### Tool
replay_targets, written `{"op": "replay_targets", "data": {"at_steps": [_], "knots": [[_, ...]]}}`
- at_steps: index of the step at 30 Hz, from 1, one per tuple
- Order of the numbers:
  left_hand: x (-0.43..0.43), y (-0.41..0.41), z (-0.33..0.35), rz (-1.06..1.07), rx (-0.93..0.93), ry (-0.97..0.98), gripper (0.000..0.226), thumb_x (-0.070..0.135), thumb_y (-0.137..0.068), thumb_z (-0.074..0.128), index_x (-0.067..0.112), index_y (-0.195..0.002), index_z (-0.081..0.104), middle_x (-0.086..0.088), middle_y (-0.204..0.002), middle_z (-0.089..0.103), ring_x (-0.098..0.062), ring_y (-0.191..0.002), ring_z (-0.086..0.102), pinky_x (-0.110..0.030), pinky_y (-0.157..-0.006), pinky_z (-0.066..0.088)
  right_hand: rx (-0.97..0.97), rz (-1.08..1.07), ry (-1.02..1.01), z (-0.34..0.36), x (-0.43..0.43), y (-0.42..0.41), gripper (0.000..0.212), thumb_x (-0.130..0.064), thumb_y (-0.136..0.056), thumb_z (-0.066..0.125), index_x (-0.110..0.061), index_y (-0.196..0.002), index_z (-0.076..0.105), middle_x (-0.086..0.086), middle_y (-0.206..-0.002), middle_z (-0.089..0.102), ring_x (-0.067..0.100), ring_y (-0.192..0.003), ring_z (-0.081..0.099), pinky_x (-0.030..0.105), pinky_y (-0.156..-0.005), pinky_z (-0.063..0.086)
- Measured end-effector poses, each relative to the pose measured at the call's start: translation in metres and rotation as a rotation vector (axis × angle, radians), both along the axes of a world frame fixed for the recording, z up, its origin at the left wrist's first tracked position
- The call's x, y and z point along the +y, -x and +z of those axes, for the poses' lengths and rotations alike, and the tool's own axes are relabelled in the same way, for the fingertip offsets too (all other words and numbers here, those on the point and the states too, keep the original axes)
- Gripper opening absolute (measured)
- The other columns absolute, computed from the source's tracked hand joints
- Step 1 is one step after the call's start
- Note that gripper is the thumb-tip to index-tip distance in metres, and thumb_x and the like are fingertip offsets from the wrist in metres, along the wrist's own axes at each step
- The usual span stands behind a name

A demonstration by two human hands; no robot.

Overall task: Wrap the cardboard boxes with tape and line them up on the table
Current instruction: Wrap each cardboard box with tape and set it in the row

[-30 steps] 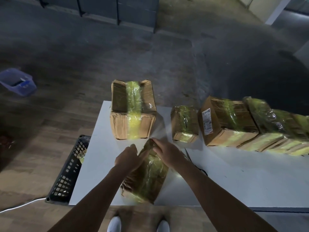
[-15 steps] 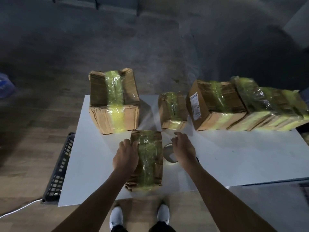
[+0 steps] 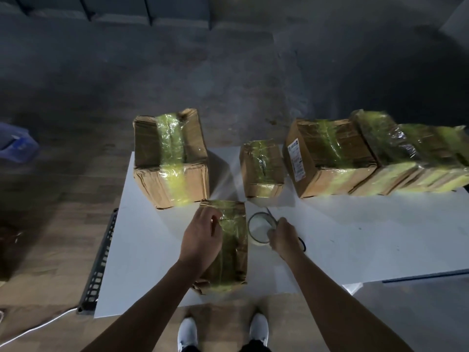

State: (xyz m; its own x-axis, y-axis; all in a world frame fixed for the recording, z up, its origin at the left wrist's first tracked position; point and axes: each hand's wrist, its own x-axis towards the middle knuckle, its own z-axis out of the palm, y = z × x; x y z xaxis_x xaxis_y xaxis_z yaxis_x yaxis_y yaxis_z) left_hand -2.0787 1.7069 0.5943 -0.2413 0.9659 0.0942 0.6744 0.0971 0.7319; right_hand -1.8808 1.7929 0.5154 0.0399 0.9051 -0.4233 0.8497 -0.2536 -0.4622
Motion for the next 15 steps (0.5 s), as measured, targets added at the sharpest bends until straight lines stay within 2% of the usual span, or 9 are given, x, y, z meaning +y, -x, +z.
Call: {"op": "replay_targets", "data": {"at_steps": [2,3,5,6,7,8,10,12,15], "knots": [[0.006,-0.001,0.005,0.061,-0.146,0.087,0.014,0.006,-0.094,0.050,0.014,-0.097,0.061,0.002,-0.095,0.062,-0.004,-0.081,0.056,-0.009,-0.064,0.041,0.125,-0.051,-0.094,0.012,0.003,-0.002,0.017,-0.018,-0.092,0.058,-0.010,-0.100,0.046,0.011,-0.093,0.061,0.029,-0.083,0.059,0.030,-0.062,0.041],[0.009,-0.002,0.007,0.089,-0.244,0.153,0.014,0.009,-0.096,0.048,0.016,-0.097,0.061,0.000,-0.095,0.064,-0.008,-0.082,0.059,-0.013,-0.066,0.045,0.180,-0.074,-0.145,0.020,0.005,-0.004,0.017,-0.018,-0.092,0.059,-0.013,-0.098,0.044,0.006,-0.090,0.059,0.027,-0.081,0.058,0.029,-0.060,0.040],[0.018,-0.007,0.015,0.146,-0.471,0.309,0.016,0.014,-0.100,0.044,0.017,-0.097,0.060,-0.010,-0.097,0.066,-0.020,-0.085,0.063,-0.035,-0.074,0.056,0.278,-0.100,-0.235,0.038,0.009,-0.004,0.017,-0.019,-0.091,0.060,-0.019,-0.098,0.045,-0.003,-0.086,0.058,0.020,-0.078,0.059,0.028,-0.055,0.040],[0.021,-0.009,0.019,0.178,-0.578,0.375,0.018,0.015,-0.100,0.043,0.015,-0.096,0.060,-0.016,-0.099,0.066,-0.024,-0.086,0.064,-0.043,-0.080,0.056,0.318,-0.094,-0.271,0.047,0.010,-0.002,0.019,-0.017,-0.089,0.060,-0.022,-0.099,0.045,-0.006,-0.085,0.058,0.015,-0.076,0.059,0.023,-0.052,0.041],[0.025,-0.010,0.023,0.210,-0.676,0.430,0.019,0.013,-0.101,0.042,0.011,-0.096,0.060,-0.021,-0.101,0.065,-0.028,-0.088,0.065,-0.045,-0.083,0.056,0.352,-0.078,-0.299,0.056,0.011,0.001,0.023,-0.014,-0.088,0.060,-0.026,-0.100,0.044,-0.009,-0.086,0.058,0.009,-0.075,0.059,0.017,-0.050,0.041],[0.028,-0.011,0.027,0.240,-0.765,0.475,0.018,0.012,-0.101,0.043,0.006,-0.099,0.060,-0.023,-0.103,0.064,-0.030,-0.090,0.065,-0.043,-0.083,0.056,0.383,-0.055,-0.319,0.064,0.010,0.005,0.028,-0.012,-0.087,0.060,-0.029,-0.101,0.043,-0.011,-0.089,0.058,0.006,-0.075,0.059,0.013,-0.048,0.043],[0.033,-0.010,0.036,0.308,-0.943,0.538,0.014,0.007,-0.099,0.049,-0.002,-0.103,0.059,-0.022,-0.100,0.064,-0.030,-0.089,0.066,-0.038,-0.078,0.058,0.414,0.009,-0.339,0.077,0.008,0.014,0.038,-0.009,-0.086,0.060,-0.036,-0.103,0.040,-0.011,-0.096,0.060,0.007,-0.080,0.062,0.017,-0.055,0.051],[0.035,-0.007,0.044,0.366,-1.092,0.562,0.011,0.003,-0.095,0.054,-0.004,-0.102,0.059,-0.019,-0.093,0.065,-0.027,-0.083,0.066,-0.034,-0.071,0.058,0.400,0.093,-0.355,0.086,0.004,0.020,0.042,-0.008,-0.085,0.061,-0.039,-0.104,0.040,-0.012,-0.102,0.059,0.004,-0.082,0.063,0.019,-0.060,0.052],[0.035,0.000,0.050,0.320,-1.092,0.557,0.017,0.001,-0.095,0.053,-0.005,-0.109,0.060,-0.020,-0.103,0.066,-0.028,-0.093,0.067,-0.033,-0.074,0.059,0.300,0.225,-0.417,0.094,0.000,0.024,0.039,-0.012,-0.083,0.064,-0.032,-0.112,0.047,-0.006,-0.110,0.060,0.011,-0.086,0.062,0.024,-0.068,0.049]]}}
